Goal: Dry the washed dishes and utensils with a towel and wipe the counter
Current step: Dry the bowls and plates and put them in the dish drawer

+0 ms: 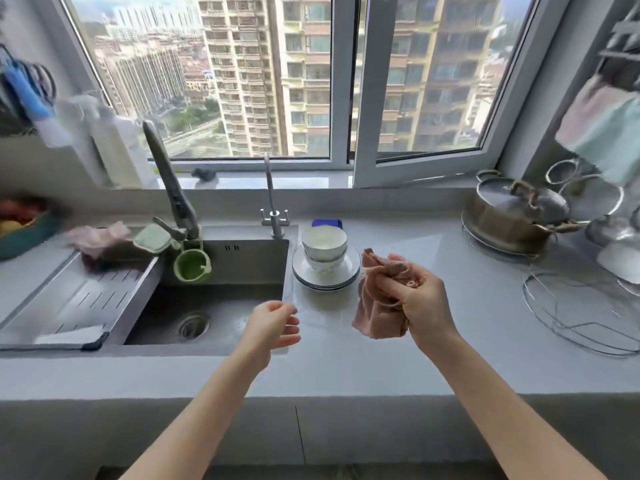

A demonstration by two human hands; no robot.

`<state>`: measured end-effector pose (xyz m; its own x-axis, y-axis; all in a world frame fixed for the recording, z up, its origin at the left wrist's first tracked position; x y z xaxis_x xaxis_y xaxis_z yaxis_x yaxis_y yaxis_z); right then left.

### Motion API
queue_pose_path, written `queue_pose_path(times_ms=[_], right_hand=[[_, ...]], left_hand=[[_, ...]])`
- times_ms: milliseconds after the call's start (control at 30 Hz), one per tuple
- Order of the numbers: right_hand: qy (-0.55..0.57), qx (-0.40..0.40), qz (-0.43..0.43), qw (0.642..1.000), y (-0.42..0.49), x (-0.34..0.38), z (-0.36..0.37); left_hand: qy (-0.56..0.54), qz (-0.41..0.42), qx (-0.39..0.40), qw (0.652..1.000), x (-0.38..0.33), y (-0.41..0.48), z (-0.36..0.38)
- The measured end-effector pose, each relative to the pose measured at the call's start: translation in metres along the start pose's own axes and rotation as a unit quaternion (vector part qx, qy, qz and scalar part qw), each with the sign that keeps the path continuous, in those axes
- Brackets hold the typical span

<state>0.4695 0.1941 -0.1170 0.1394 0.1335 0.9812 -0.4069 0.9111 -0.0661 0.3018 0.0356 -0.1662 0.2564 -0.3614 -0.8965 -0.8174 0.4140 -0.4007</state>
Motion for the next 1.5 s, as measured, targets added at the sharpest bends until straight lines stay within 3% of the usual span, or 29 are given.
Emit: queue_pose_path(times_ms=[167,300,533,633,800,1033,1333,1500], right_hand=[[0.049,-0.014,0.026,0.998,0.099,0.003,0.020],[0.055,-0.018,0.051,0.997,0.160,0.002,0.030],[0.051,-0.044,0.100,0.993,0.209,-0.020,0.035],[0.056,-0.062,0.125,0.989,0.212,-0.028,0.034],[0.070,-0.097,0.149,0.982,0.206,-0.034,0.036],[0.059,-0.137,0.111,0.983,0.200,-0.024,0.042],[0.058,-0.160,0.096,0.981,0.193,-0.021,0.046],[0.063,-0.165,0.082,0.981,0.192,-0.017,0.047]], left_hand=[[0.010,-0.011,-0.042,0.999,-0.052,0.102,0.044],[0.050,-0.071,-0.048,0.995,-0.073,0.173,0.074],[0.303,-0.112,0.031,0.946,-0.071,0.237,0.095],[0.356,-0.137,0.069,0.922,-0.070,0.246,0.101],[0.350,-0.123,0.105,0.922,-0.079,0.261,0.108],[0.363,-0.095,0.156,0.914,-0.085,0.267,0.118],[0.339,-0.151,0.202,0.906,-0.101,0.272,0.108],[0.304,-0.120,0.204,0.923,-0.115,0.272,0.105]])
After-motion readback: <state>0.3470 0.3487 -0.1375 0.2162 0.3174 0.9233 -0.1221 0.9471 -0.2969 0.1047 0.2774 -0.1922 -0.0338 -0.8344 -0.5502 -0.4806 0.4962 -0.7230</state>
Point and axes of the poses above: each hand's wrist, its own y-axis towards the middle knuckle, its own z-axis out of the palm, x = y × z, the point moved 4 cm from there along y, towards the middle knuckle, and after that the axes turned 9 degrees about -x, right-handed, at the moved point
